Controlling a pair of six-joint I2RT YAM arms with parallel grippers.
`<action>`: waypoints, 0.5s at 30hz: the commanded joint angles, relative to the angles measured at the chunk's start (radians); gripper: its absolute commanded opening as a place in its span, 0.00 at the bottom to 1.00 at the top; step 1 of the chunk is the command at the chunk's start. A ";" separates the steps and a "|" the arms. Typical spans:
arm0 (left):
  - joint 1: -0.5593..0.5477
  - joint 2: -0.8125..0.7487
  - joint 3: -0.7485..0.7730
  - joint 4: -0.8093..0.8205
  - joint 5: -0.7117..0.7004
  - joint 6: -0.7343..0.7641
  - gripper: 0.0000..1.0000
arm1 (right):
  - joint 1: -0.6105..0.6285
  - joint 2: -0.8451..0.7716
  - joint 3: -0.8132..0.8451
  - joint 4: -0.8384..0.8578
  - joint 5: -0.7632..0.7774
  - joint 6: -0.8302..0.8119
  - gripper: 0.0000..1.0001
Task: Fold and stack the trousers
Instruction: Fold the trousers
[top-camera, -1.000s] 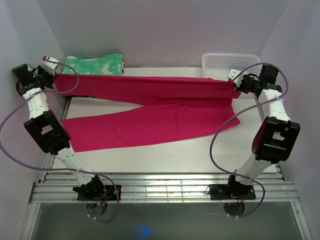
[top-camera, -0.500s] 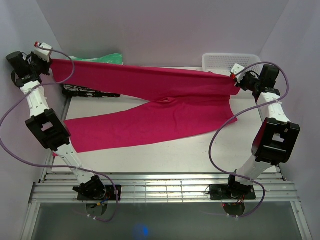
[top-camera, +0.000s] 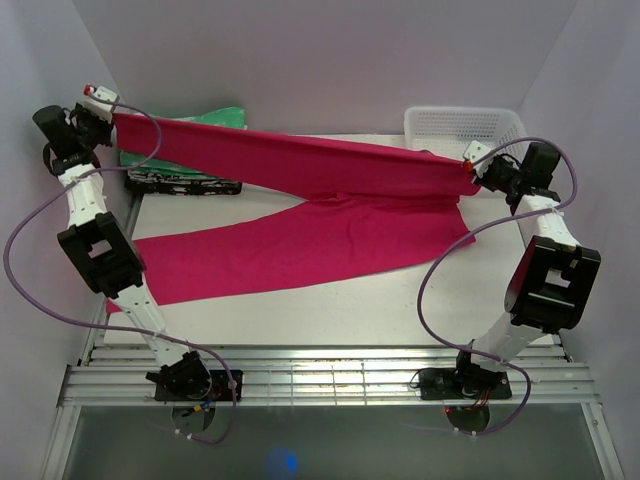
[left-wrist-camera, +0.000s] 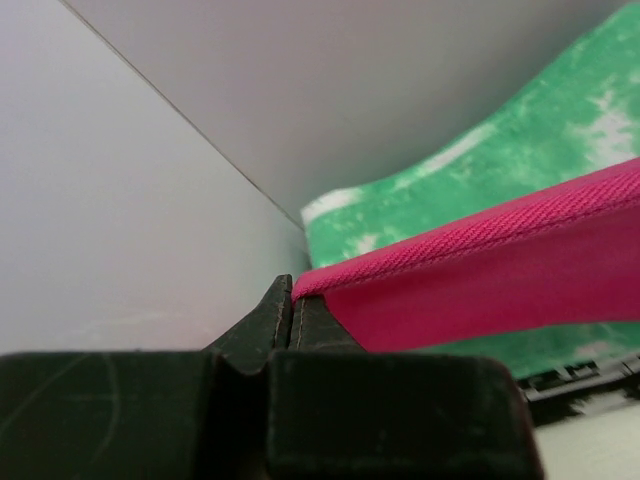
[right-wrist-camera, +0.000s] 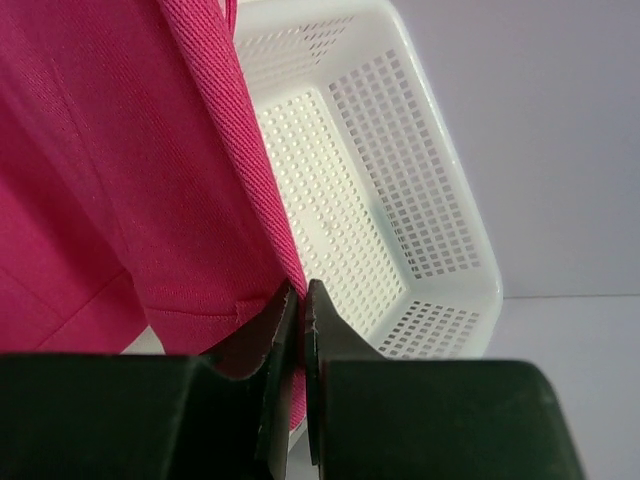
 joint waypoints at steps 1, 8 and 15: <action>0.152 -0.131 -0.105 0.148 -0.279 0.055 0.00 | -0.184 -0.045 -0.033 0.046 0.269 -0.122 0.08; 0.238 -0.231 -0.306 0.147 -0.233 0.068 0.00 | -0.184 -0.037 -0.037 -0.023 0.237 -0.159 0.08; 0.313 -0.354 -0.504 0.047 -0.098 0.164 0.00 | -0.184 -0.019 -0.032 -0.111 0.214 -0.228 0.08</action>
